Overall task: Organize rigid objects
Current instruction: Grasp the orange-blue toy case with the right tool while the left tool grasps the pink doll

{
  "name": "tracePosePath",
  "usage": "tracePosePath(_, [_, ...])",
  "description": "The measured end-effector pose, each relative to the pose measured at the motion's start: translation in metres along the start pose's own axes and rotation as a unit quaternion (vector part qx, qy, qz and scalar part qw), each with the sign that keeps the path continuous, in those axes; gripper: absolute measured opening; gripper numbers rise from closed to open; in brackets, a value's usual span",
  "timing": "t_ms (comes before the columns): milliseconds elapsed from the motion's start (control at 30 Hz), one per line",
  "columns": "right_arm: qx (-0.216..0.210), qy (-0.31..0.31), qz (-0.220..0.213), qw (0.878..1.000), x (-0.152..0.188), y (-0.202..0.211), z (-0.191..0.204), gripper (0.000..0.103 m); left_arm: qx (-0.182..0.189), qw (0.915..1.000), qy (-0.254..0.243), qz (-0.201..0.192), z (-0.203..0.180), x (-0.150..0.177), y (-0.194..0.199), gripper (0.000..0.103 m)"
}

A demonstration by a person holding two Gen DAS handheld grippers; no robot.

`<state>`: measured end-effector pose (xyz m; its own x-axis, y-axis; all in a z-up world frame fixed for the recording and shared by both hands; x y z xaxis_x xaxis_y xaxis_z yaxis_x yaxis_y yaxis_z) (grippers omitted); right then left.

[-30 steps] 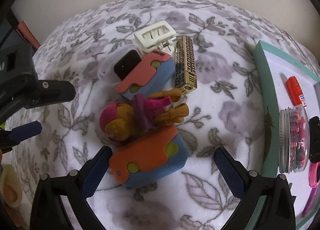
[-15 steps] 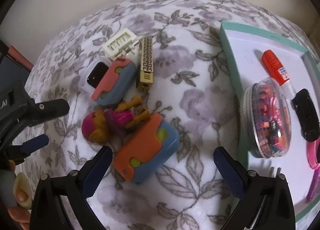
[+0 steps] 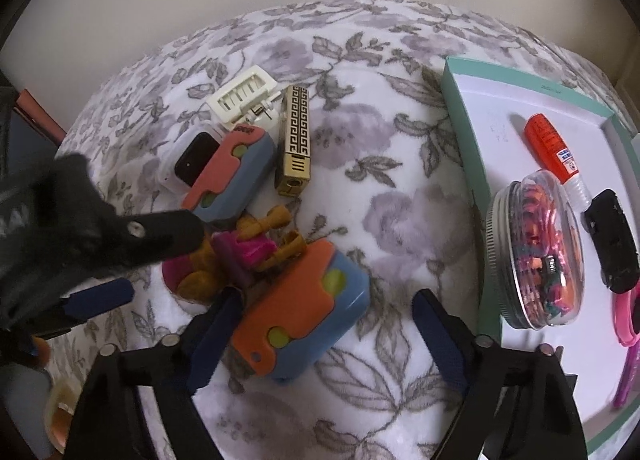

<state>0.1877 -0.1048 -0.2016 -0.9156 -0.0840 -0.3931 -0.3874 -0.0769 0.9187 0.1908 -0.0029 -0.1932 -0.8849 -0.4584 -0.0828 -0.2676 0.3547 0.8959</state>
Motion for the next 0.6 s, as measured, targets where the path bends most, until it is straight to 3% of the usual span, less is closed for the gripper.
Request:
tracePosePath(300, [-0.008,-0.027,0.002,1.0,0.003,0.007,-0.016,0.066,0.007,0.9999,-0.008,0.008,-0.012,0.004,-0.01,0.096])
tracePosePath(467, [-0.01,-0.042,0.004,0.999,0.004,0.009,-0.024,0.053,0.03,0.9995,-0.007,0.006,-0.02,0.008,-0.009,0.079])
tracePosePath(600, [-0.011,-0.042,0.004,0.999,0.006,0.01,-0.028,0.052,0.029,0.9995,-0.007,0.01,-0.025,0.012,-0.008,0.077])
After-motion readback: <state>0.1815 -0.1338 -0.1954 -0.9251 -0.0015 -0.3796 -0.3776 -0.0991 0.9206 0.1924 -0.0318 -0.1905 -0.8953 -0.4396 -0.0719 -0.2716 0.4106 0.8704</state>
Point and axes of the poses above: each gripper's, at about its wrist camera, not at the fingertips, and y roughly against the way its jaws point, z to its left, x to its underside, the point moved 10 cm from there along -y, roughly the way its jaws point, and after that the axes turned 7 degrees about x, right-handed, at the moved point
